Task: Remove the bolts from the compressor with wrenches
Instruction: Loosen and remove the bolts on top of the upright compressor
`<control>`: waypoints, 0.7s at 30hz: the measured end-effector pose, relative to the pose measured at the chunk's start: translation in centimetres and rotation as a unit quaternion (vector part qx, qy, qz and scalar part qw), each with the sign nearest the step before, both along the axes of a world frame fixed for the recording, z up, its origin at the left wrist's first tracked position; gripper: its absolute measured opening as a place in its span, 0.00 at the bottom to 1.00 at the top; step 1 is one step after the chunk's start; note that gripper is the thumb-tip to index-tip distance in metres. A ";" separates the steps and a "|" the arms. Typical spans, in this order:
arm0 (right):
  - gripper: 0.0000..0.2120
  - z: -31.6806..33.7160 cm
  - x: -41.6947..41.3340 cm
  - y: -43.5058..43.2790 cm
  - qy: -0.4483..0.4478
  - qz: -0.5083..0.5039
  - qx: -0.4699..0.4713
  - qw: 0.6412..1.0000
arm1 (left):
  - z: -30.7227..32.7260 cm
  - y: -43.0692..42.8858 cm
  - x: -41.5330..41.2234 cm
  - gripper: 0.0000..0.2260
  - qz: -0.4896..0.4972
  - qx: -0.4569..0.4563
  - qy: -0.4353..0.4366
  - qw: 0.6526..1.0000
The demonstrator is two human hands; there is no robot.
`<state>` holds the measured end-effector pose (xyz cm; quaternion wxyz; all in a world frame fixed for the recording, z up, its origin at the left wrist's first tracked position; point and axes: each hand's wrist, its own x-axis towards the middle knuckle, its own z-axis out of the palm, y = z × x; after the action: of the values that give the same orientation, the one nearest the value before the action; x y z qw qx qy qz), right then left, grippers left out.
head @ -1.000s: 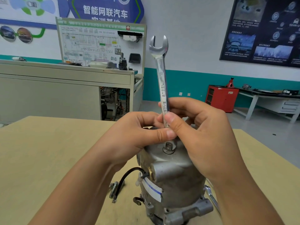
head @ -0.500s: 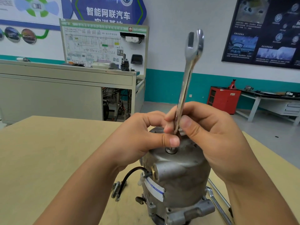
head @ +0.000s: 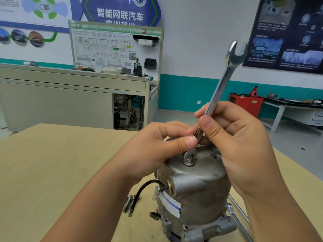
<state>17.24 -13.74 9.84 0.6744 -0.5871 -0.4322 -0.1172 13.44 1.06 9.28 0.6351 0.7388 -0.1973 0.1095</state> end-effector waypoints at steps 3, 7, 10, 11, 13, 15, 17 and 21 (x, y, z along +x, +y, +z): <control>0.04 -0.1 0.0 0.1 0.008 0.001 -0.004 1.000 | 0.0 -0.1 0.1 0.10 0.012 0.008 0.002 1.000; 0.06 -0.1 0.0 0.2 -0.005 -0.028 -0.057 0.998 | -0.1 -0.2 0.3 0.03 0.049 0.008 0.007 0.999; 0.08 -0.1 0.1 0.1 -0.020 -0.056 -0.097 0.993 | -0.1 -0.3 0.3 0.04 0.061 0.004 0.014 0.998; 0.08 -0.1 0.1 0.1 -0.024 -0.061 -0.105 0.992 | -0.1 -0.4 0.3 0.05 0.066 0.003 0.014 0.998; 0.08 -0.1 0.1 0.0 -0.025 -0.066 -0.105 0.992 | -0.2 -0.3 0.3 0.08 0.072 0.001 0.013 0.997; 0.08 0.0 0.1 0.0 -0.026 -0.067 -0.100 0.992 | -0.2 -0.4 0.4 0.11 0.072 -0.003 0.015 0.997; 0.08 0.0 0.1 0.0 -0.034 -0.071 -0.096 0.992 | -0.2 -0.4 0.5 0.09 0.070 0.000 0.013 0.997; 0.12 0.0 0.0 0.2 -0.042 -0.062 -0.098 0.992 | -0.1 -0.5 0.4 0.12 0.066 -0.010 0.006 0.998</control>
<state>17.21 -13.51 9.82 0.5867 -0.6702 -0.4323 -0.1405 13.88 0.56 9.15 0.6348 0.7447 -0.1431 0.1484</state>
